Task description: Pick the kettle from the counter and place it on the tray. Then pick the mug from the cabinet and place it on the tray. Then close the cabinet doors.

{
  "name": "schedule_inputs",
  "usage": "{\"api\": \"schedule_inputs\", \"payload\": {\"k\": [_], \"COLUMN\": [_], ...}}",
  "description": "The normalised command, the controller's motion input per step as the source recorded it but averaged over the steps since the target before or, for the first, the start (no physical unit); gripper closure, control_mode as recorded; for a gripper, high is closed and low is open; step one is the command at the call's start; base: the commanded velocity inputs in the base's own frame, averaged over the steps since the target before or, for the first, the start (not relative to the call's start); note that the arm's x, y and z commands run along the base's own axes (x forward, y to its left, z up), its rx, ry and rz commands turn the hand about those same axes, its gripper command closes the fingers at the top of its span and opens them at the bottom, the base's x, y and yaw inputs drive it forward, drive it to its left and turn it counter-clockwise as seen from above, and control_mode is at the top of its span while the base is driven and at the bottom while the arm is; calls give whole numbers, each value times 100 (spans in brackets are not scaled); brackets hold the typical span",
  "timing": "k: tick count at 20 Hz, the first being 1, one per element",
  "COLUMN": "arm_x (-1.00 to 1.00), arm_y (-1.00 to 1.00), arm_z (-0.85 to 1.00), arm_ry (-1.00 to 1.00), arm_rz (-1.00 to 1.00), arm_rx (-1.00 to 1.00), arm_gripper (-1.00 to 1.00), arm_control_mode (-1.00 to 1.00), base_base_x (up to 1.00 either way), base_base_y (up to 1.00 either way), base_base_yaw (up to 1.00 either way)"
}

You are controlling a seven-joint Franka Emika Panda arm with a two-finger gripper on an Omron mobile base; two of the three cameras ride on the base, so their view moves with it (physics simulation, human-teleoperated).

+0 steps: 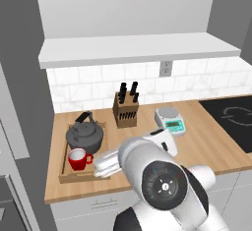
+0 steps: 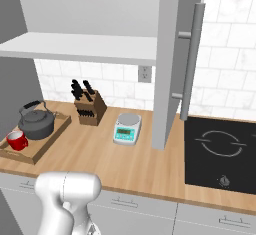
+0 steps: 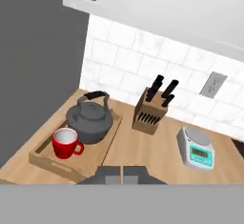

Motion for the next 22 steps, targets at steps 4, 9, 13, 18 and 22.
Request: {"api": "schedule_inputs", "payload": {"k": [4, 9, 13, 18, 22], "arm_x": [-58, -45, -4, -32, -23], "arm_y": [8, 35, 48, 44, 40], "arm_z": [20, 7, 0, 1, 0], "arm_ry": [-21, -4, 0, -16, -33], "arm_rz": [0, 0, -2, -2, -11], "arm_rx": [-45, -42, -30, -14, -12], "arm_gripper": [100, 100, 100, 100, 100], "arm_control_mode": [-100, -100, -100, -100, -100], "base_base_x": [0, 0, 0, 0, 0], "base_base_y": [0, 0, 0, 0, 0], "base_base_yaw": [0, 0, 0, 0, 0]}}
